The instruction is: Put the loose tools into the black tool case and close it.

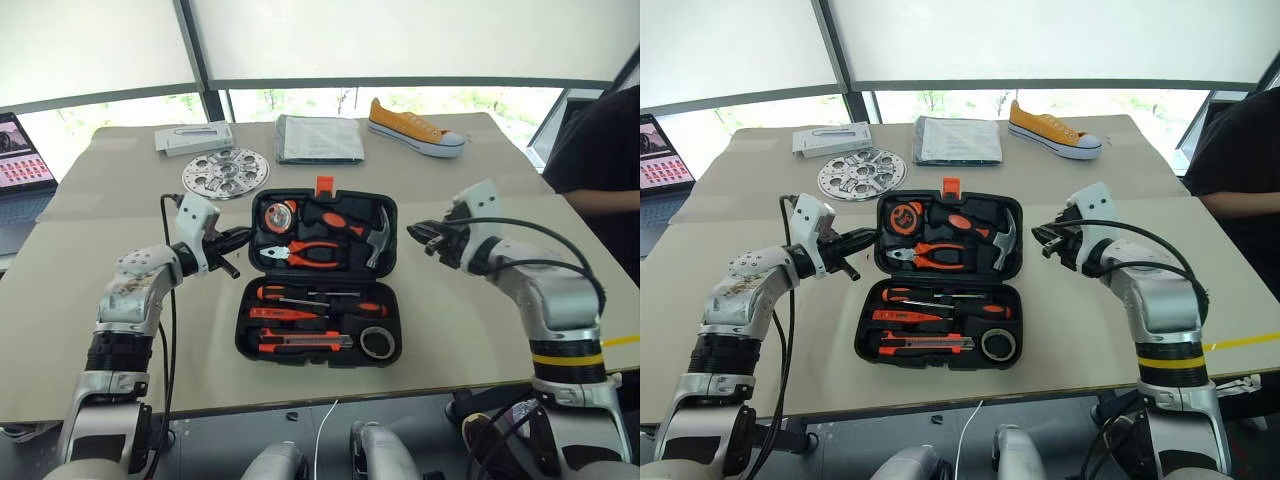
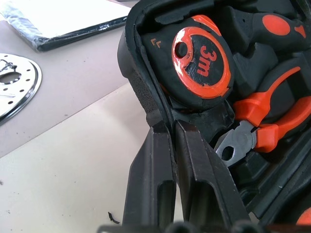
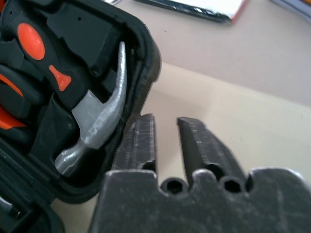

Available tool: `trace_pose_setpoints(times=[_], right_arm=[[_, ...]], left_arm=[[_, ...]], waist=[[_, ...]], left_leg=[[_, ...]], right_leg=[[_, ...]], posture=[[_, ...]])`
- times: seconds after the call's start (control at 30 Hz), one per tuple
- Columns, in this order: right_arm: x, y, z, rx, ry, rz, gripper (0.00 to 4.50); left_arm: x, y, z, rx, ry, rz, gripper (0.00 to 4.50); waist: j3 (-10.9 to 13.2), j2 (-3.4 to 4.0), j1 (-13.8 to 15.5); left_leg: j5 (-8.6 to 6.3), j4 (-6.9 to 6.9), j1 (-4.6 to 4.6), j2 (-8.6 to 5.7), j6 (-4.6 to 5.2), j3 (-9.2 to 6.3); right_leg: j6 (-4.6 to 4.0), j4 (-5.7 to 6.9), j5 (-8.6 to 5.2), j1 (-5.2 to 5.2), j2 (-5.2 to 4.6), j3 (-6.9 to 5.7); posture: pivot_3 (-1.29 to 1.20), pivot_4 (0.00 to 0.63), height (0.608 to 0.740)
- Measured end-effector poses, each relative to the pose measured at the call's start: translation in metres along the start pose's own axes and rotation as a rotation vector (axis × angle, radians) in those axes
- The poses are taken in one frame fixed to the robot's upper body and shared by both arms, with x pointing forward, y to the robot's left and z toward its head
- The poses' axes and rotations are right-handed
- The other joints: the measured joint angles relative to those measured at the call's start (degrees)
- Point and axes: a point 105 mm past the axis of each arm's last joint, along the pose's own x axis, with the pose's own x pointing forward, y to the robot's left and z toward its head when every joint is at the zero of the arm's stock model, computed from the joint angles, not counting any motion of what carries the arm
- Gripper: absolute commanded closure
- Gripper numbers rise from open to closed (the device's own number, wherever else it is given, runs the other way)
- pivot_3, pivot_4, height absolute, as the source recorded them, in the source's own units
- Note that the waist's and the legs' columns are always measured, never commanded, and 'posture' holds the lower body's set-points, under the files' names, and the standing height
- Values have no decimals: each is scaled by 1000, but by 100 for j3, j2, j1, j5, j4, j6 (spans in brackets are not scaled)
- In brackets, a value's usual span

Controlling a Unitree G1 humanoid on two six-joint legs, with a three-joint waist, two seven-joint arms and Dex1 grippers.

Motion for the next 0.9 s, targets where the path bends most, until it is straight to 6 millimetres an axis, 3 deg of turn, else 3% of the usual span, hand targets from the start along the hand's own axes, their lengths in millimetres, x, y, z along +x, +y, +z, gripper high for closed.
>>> trace_pose_setpoints(times=[0.03, 0.23, 0.4, 0.5, 0.67, 0.9], right_arm=[[-2, 2, -2, 15, 10, 9, 1805], [-1, 19, -6, 72, 36, 77, 1805], [12, 19, -14, 94, 73, 75, 1805], [21, 17, -17, 96, 80, 65, 2560], [32, 15, -11, 85, 55, 64, 4310], [33, 15, -5, 74, 30, 65, 4462]], left_arm=[[0, 0, 0, -2, 2, 1, 4500], [0, 0, 0, -5, 1, 1, 4500], [0, 0, 0, -6, 0, 0, 4500], [0, 0, 0, -6, -1, -2, 4500], [0, 0, -1, -8, 4, 0, 4500], [0, 0, -2, -9, 6, -3, 4500]], waist=[[0, 0, -4], [0, 0, -6], [0, 0, -9], [0, 0, -12], [0, 0, -15], [0, 0, -2]], left_leg=[[0, -1, 0, 0, 1, 0], [-1, -2, 1, -1, 1, 0], [-1, -2, 2, -2, 1, 1], [0, -2, 3, -1, 1, 1], [0, -1, 2, -3, 0, 1], [0, 0, 1, -4, 0, 0]], right_leg=[[0, 1, 0, 0, 1, 0], [0, -3, 0, 0, 1, -1], [0, -3, 0, 0, 1, 0], [0, -2, 0, -1, 1, -1], [1, -3, 0, 0, 1, -2], [0, -2, 0, 0, 0, -4]], posture=[[0, 150, 739], [0, 150, 739], [0, 150, 739], [0, 150, 739], [0, 150, 739], [0, 150, 739]])
